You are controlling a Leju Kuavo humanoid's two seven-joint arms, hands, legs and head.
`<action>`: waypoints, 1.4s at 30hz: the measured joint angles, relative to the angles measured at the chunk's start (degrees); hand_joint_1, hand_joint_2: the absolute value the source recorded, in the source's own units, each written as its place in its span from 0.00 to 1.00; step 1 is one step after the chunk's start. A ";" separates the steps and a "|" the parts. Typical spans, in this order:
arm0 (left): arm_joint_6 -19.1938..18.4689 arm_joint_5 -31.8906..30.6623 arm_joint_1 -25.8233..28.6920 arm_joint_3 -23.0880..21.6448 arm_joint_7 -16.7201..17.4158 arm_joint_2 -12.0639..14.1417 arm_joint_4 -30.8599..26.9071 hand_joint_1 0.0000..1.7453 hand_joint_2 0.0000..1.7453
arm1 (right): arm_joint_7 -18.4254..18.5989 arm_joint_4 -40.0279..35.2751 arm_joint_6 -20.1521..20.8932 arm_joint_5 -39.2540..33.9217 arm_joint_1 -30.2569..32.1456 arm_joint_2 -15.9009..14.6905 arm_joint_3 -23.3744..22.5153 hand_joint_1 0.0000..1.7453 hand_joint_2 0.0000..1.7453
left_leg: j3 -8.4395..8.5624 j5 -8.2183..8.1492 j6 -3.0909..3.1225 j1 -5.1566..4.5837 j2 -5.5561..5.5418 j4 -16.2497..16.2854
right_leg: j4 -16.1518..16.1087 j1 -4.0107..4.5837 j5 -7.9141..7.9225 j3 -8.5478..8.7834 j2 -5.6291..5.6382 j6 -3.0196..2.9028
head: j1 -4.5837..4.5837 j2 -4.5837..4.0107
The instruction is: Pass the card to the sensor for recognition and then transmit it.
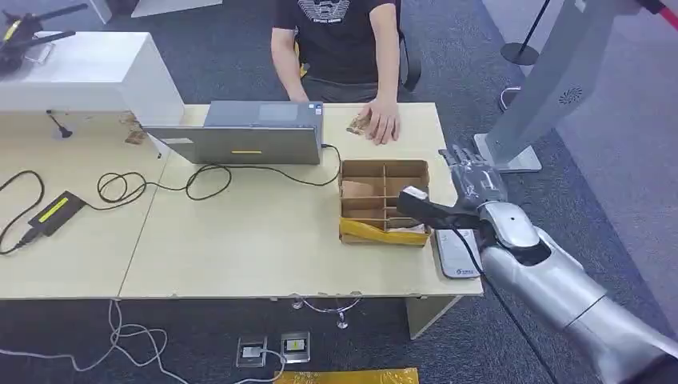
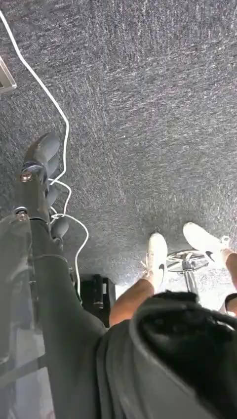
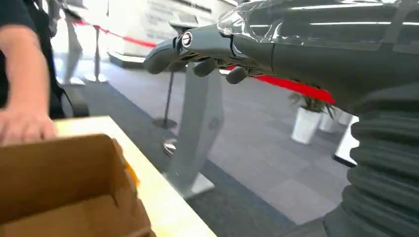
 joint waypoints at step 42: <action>1.90 5.36 1.23 -10.56 -0.76 1.25 -1.31 0.00 0.00 | 7.51 -26.22 -17.08 7.82 6.46 -6.88 7.78 0.00 1.00 | -0.05 -0.03 -0.04 0.03 -0.01 -0.02 | 0.00 0.02 -0.01 0.00 -0.03 0.00 | 0.00 0.00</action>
